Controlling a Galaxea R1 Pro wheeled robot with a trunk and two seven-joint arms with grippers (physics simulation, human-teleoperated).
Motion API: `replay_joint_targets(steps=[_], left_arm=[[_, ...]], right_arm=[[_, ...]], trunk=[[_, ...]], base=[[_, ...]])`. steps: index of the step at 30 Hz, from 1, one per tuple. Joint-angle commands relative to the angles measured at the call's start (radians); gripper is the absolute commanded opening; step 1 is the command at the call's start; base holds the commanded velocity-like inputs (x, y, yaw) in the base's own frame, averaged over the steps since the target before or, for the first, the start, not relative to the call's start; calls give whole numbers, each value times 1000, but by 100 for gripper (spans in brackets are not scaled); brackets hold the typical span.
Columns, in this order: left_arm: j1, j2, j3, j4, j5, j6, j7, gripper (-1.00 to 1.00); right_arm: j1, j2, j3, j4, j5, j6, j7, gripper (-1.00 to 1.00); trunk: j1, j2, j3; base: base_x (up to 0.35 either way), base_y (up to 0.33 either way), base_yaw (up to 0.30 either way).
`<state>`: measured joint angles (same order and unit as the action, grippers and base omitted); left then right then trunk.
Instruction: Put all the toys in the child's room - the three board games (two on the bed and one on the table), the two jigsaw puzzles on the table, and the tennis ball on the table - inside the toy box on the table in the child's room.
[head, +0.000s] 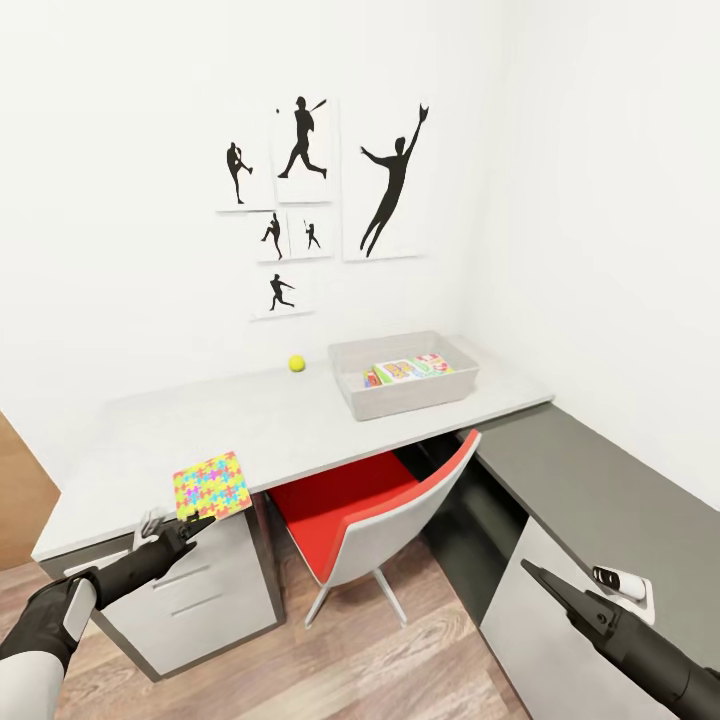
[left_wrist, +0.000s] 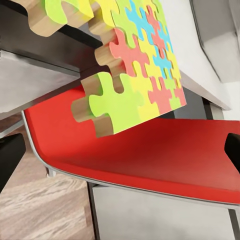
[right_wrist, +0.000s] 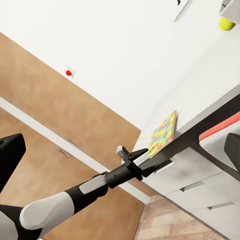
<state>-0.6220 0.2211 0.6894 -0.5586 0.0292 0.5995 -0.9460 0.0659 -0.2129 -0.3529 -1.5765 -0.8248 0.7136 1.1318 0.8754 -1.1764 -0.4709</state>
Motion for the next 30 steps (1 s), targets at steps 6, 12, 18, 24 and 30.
replay_joint_targets(steps=[6,12,18,24,30], left_arm=[[-1,-1,3,0,3,10,-1,100],[-1,-2,4,0,3,9,-2,100],[-1,-1,4,0,3,9,-2,100],[-1,-1,3,0,3,8,-2,100],[-1,-2,3,0,3,8,-1,100]], right_arm=[[0,0,0,0,-6,6,-1,100],[0,0,0,0,-6,7,-1,100],[0,0,0,0,-7,6,-1,100],[0,0,0,0,-6,6,-1,100],[0,0,0,0,-7,6,-1,100]], trunk=[[0,-1,-1],[0,-1,-1],[0,-1,-1],[0,-1,-1],[0,-1,-1]], base=[[13,0,0],[86,0,0],[20,0,0],[3,0,0],[31,0,0]])
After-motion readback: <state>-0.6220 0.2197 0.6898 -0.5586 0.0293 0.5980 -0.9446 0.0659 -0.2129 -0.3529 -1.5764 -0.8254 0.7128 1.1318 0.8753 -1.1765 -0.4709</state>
